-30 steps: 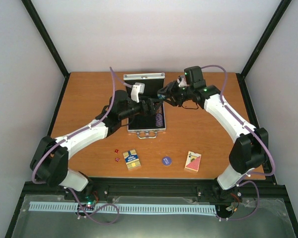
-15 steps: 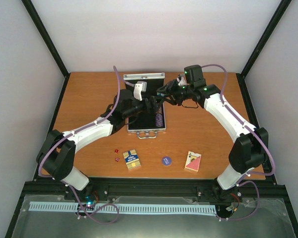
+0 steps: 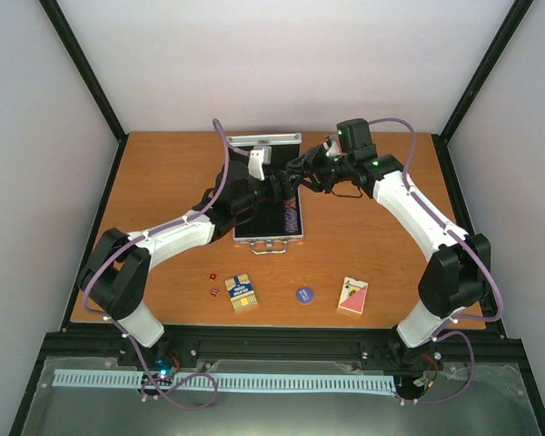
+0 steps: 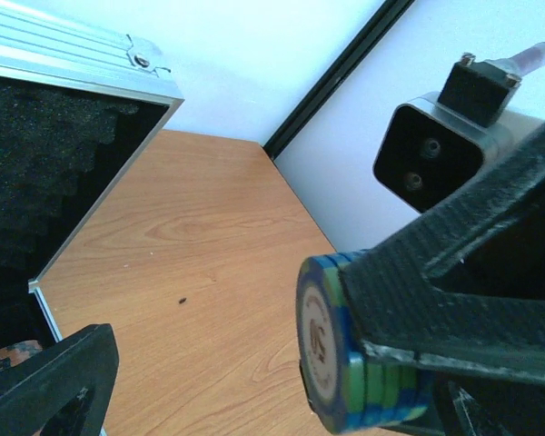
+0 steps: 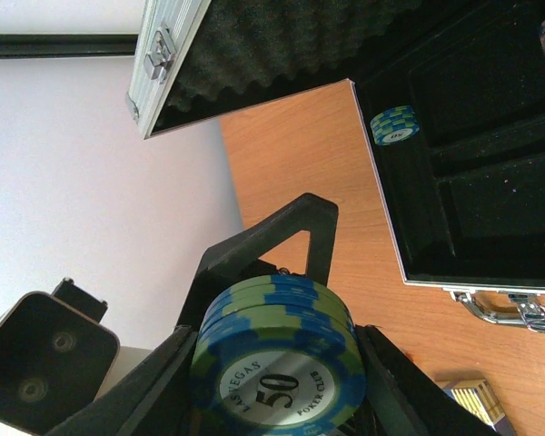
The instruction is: Pack up texas hold em set
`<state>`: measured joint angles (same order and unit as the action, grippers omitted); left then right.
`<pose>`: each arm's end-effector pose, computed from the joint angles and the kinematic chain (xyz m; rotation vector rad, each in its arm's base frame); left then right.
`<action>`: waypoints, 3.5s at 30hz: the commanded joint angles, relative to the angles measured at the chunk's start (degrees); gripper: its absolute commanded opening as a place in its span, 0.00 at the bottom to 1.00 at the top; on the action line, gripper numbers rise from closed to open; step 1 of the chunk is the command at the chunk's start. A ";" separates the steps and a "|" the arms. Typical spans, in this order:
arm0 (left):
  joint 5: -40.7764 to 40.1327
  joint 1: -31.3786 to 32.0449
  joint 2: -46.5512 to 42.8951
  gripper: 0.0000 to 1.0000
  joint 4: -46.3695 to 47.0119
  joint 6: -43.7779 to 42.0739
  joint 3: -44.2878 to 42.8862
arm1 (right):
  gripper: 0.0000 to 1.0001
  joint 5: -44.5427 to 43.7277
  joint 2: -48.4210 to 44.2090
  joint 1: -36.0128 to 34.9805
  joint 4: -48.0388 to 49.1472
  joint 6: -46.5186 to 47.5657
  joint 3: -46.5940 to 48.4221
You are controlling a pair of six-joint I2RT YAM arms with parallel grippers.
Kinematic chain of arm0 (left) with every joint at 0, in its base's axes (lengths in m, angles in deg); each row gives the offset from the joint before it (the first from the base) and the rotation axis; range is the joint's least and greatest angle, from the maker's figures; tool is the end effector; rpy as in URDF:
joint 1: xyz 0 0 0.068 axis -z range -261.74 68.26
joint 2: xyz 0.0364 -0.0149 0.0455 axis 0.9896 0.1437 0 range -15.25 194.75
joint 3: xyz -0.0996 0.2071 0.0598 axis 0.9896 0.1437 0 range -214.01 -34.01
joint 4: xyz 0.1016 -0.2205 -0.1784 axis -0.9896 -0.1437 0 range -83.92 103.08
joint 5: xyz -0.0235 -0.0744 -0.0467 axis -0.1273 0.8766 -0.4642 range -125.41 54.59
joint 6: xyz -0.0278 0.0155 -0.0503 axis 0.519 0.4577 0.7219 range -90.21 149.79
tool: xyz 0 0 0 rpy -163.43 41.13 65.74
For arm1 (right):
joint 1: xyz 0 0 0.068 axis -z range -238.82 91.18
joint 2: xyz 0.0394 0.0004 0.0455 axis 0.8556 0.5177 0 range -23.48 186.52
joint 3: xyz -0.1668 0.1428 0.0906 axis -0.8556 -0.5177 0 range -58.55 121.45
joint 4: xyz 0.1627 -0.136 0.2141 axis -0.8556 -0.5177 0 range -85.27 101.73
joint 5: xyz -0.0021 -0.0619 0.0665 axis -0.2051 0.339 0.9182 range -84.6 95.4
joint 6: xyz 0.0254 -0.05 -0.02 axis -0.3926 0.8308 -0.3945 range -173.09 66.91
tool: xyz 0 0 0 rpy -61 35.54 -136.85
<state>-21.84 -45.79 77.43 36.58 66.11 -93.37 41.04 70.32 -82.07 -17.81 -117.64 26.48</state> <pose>0.3325 -0.2538 0.2131 0.1810 1.8679 -1.1064 0.3703 0.1868 0.2880 0.5219 2.4973 1.4306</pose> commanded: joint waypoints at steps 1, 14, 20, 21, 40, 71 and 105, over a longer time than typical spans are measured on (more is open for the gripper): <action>-2.86 0.40 0.93 0.94 4.00 0.76 -3.05 | 0.03 1.80 -0.89 -0.53 0.01 -0.24 1.41; -4.64 0.37 2.37 0.66 5.25 -0.32 -5.21 | 0.03 1.98 -1.49 -0.92 -0.70 0.17 0.30; -4.97 0.44 2.44 0.04 3.86 -1.14 -6.04 | 0.03 2.09 -2.67 -1.00 -1.03 0.39 -1.54; -5.00 0.42 2.26 0.01 3.18 -1.64 -6.39 | 0.03 1.98 -2.86 -1.01 -1.09 0.39 -1.86; 1.55 0.36 -2.09 0.01 2.40 -12.34 -3.57 | 0.53 3.52 -3.72 -0.99 -0.98 2.14 -3.91; 8.64 -3.79 -8.87 0.01 -37.91 -35.15 -4.33 | 1.00 -19.06 -7.46 4.09 -17.60 18.31 -0.12; -9.41 -14.24 16.43 0.01 -72.76 -65.21 -30.09 | 1.00 -23.37 -17.55 14.16 -20.29 28.33 -16.64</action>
<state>-26.83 -59.76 93.49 -36.88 4.60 -121.82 16.21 54.32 -70.00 -38.60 -90.39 11.29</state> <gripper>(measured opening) 0.179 0.995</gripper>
